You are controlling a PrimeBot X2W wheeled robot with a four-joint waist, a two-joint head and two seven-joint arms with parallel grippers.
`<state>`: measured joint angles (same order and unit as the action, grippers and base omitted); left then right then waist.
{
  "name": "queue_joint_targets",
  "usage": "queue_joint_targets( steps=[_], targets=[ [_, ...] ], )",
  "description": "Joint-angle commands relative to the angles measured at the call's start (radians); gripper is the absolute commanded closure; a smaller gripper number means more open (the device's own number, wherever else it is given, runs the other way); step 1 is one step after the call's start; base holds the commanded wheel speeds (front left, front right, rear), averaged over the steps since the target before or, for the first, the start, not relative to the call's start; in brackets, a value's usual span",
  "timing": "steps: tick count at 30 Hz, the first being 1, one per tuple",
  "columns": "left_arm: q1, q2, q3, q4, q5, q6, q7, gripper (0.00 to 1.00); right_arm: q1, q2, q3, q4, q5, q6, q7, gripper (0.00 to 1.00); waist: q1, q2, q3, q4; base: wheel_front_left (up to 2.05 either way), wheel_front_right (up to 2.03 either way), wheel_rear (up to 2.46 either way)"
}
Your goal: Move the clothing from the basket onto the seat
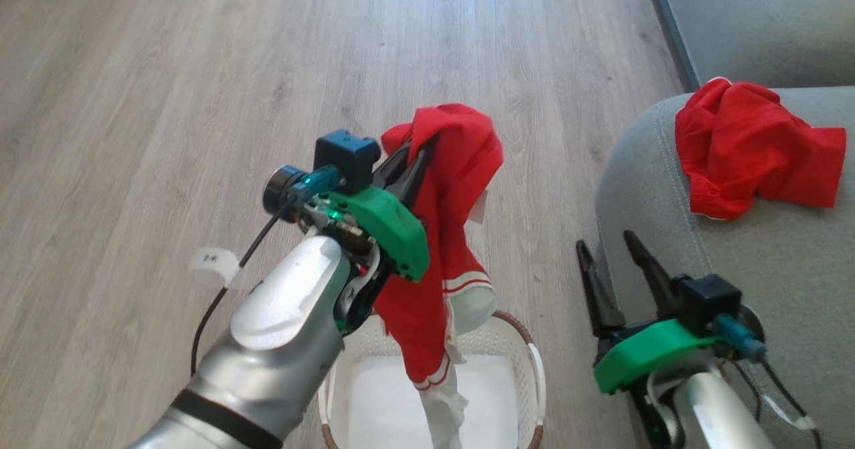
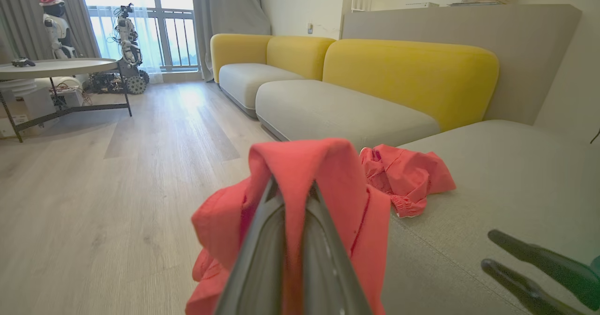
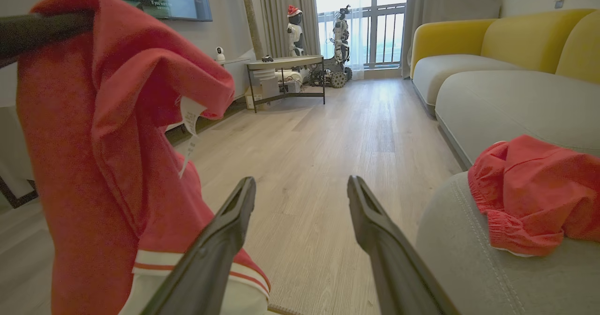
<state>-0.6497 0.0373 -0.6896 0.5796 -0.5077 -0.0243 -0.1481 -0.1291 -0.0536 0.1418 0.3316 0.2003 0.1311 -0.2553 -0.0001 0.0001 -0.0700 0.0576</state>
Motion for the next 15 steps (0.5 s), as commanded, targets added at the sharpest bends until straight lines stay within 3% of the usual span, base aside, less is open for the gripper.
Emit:
queue_joint_targets(
  steps=[1, 5, 15],
  targets=[
    [-0.086, 0.013, 0.022, -0.048, -0.013, 0.009, 0.004, 1.0, -0.029, 0.003, 0.044, -0.025, 0.012, 0.0, -0.006, 0.0, 0.0001, -0.0001, -0.006, 0.001, 0.0, 0.0, 0.0],
    [-0.117, 0.013, -0.004, -0.063, -0.033, 0.021, 0.016, 1.0, -0.042, 0.003, 0.116, -0.017, 0.066, 0.0, -0.006, 0.0, 0.0001, -0.0001, -0.014, 0.004, 0.0, 0.0, 0.0],
    [-0.171, 0.013, -0.078, -0.097, -0.087, 0.046, 0.021, 1.0, -0.146, 0.003, 0.287, 0.088, 0.069, 0.0, -0.006, 0.0, 0.0001, -0.0001, -0.022, 0.016, 0.0, 0.0, 0.0]
  ],
)
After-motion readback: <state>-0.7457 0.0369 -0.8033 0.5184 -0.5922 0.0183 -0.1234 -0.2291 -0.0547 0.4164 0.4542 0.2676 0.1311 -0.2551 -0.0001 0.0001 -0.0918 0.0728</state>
